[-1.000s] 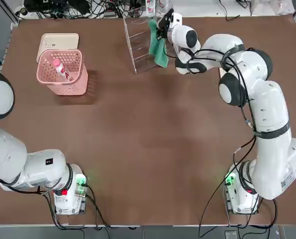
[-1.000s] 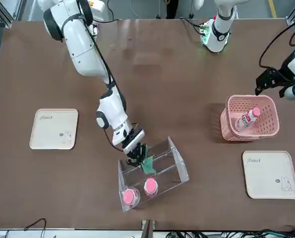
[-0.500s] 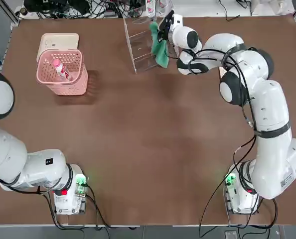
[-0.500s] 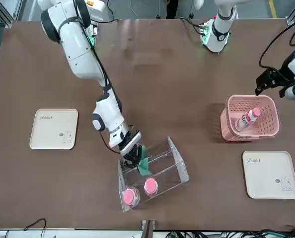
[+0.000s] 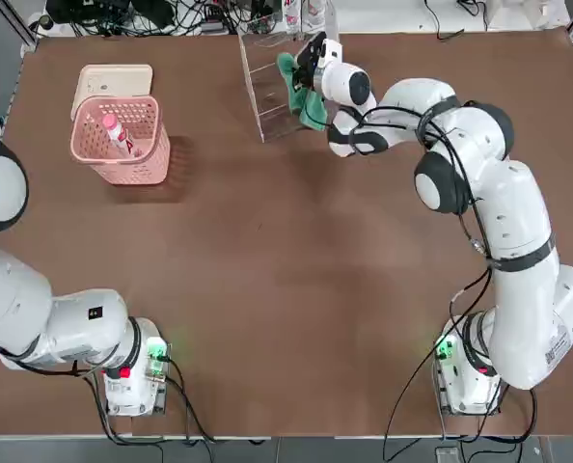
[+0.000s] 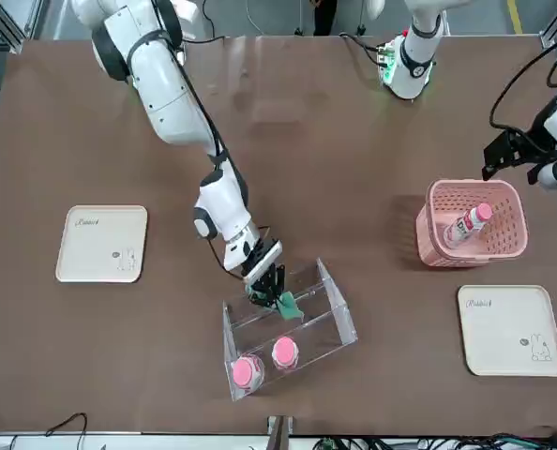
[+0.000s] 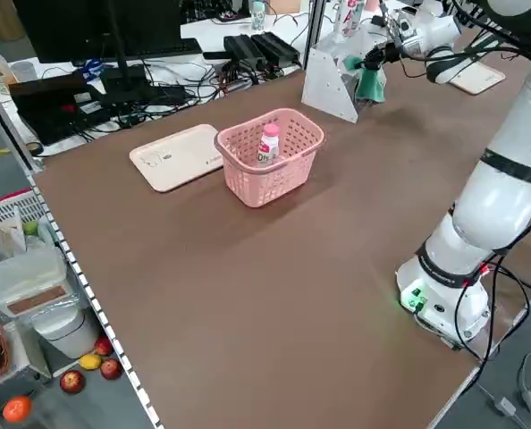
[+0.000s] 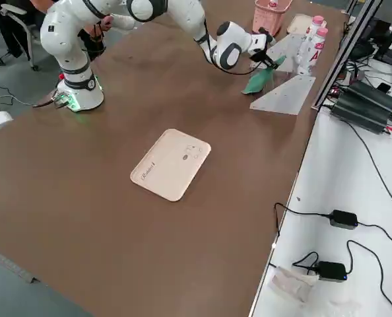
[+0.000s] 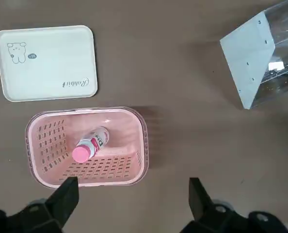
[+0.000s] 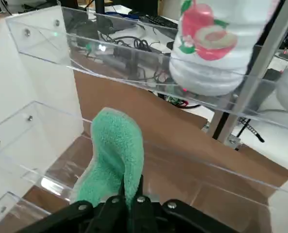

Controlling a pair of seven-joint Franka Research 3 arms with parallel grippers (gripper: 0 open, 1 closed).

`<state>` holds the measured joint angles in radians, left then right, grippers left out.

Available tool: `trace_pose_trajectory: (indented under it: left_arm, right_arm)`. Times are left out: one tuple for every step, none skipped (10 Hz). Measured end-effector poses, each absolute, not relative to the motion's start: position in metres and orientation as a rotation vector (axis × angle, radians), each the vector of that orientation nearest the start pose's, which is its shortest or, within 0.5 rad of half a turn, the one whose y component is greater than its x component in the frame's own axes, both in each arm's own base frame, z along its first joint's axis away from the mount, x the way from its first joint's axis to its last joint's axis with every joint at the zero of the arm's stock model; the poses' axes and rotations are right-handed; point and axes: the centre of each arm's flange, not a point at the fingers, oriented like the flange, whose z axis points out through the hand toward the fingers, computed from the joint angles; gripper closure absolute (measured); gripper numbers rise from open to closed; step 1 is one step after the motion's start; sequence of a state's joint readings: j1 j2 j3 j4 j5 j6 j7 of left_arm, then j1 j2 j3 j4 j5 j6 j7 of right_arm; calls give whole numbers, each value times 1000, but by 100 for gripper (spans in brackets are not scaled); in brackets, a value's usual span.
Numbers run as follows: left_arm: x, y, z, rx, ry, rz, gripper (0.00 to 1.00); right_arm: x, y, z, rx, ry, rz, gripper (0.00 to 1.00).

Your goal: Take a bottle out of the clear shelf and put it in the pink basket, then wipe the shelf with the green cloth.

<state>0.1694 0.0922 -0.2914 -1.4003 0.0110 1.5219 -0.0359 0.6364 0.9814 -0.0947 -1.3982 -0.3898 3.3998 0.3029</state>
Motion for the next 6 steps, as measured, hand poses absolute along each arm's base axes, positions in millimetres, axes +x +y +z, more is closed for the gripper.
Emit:
trace_pose_trajectory:
  left_arm:
    - [574,-60,650,-3156,132,-51,0]
    - [574,-60,650,-3156,132,-51,0]
    - [574,-60,650,-3156,132,-51,0]
    - [574,-60,650,-3156,132,-51,0]
    - [574,-60,650,-3156,132,-51,0]
    - [574,-60,650,-3156,132,-51,0]
  right_arm:
    - [616,460,233,-2363,-913,-1342,98]
    - [614,468,238,-2350,-887,-1345,98]
    - [613,475,242,-2345,-867,-1345,98]
    - [611,481,246,-2345,-844,-1338,98]
    - [610,486,249,-2343,-828,-1334,98]
    - [610,489,252,-2341,-805,-1330,98]
